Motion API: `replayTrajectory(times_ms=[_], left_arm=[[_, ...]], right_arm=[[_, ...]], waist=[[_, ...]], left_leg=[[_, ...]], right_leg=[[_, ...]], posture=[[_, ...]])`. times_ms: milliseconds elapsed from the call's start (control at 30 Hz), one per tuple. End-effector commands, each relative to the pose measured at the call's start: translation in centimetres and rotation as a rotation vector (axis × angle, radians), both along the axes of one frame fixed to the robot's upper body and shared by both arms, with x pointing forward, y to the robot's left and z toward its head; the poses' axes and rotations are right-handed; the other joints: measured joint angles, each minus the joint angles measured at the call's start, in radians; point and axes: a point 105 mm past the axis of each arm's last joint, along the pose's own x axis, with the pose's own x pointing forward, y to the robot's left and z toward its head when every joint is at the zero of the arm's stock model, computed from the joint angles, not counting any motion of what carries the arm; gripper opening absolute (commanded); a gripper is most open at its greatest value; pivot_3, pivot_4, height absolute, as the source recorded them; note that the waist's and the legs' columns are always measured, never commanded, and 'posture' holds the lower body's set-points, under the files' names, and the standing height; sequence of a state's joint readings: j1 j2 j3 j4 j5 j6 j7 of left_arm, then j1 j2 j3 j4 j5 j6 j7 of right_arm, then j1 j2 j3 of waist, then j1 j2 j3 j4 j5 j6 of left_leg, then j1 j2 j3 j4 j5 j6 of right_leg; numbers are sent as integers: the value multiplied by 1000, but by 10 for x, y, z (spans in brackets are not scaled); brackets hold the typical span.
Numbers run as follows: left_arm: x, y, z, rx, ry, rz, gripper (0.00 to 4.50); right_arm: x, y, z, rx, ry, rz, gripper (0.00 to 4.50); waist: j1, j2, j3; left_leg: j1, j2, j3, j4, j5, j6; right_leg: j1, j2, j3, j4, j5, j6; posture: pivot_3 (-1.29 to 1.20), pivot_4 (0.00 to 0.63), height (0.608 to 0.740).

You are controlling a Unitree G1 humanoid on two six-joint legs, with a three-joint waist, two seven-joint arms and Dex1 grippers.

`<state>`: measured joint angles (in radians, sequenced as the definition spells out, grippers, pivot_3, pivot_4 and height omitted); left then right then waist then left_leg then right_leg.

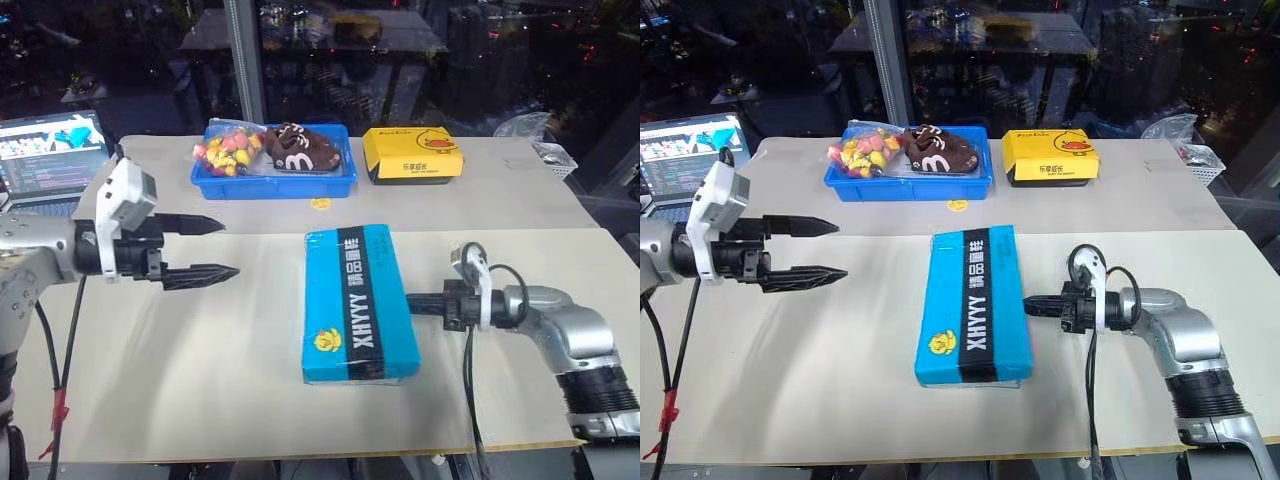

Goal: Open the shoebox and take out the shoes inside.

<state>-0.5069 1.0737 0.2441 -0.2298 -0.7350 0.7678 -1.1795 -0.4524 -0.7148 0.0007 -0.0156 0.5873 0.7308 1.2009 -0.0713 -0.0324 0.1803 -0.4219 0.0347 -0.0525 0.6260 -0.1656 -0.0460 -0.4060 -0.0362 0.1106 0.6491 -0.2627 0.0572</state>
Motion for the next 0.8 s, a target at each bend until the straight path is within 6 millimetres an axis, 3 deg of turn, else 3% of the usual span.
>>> replayTrajectory(times_ms=[33,267,467,633,733,800], left_arm=[[-7,8,23,7,-71,16,4459],[-10,12,31,-3,-83,26,4459],[-16,21,42,-2,-119,72,4459],[-27,26,53,-3,-146,104,4459],[-34,28,59,2,-152,116,4459],[-38,30,63,7,-163,126,4459]], right_arm=[[-8,13,42,116,-70,87,0],[-10,37,83,238,-134,168,0],[1,94,101,252,-237,250,0],[3,142,103,248,-280,317,0],[0,150,96,207,-280,364,0],[6,145,98,169,-300,351,0]], waist=[[0,0,1],[2,0,1],[-4,1,2],[-2,0,2],[7,0,2],[8,0,2]], left_leg=[[0,0,0,0,0,0],[0,0,0,0,0,0],[0,1,0,0,0,0],[-2,1,0,0,0,0],[-7,1,0,1,0,0],[-10,1,0,2,0,0]], right_leg=[[0,0,0,0,0,0],[0,0,0,0,0,0],[-2,1,0,1,0,0],[-5,1,0,5,0,0],[-13,1,0,10,0,-2],[-16,1,0,13,4,-8]], posture=[[0,150,740],[0,150,740],[0,150,740],[0,150,740],[0,150,740],[0,150,740]])
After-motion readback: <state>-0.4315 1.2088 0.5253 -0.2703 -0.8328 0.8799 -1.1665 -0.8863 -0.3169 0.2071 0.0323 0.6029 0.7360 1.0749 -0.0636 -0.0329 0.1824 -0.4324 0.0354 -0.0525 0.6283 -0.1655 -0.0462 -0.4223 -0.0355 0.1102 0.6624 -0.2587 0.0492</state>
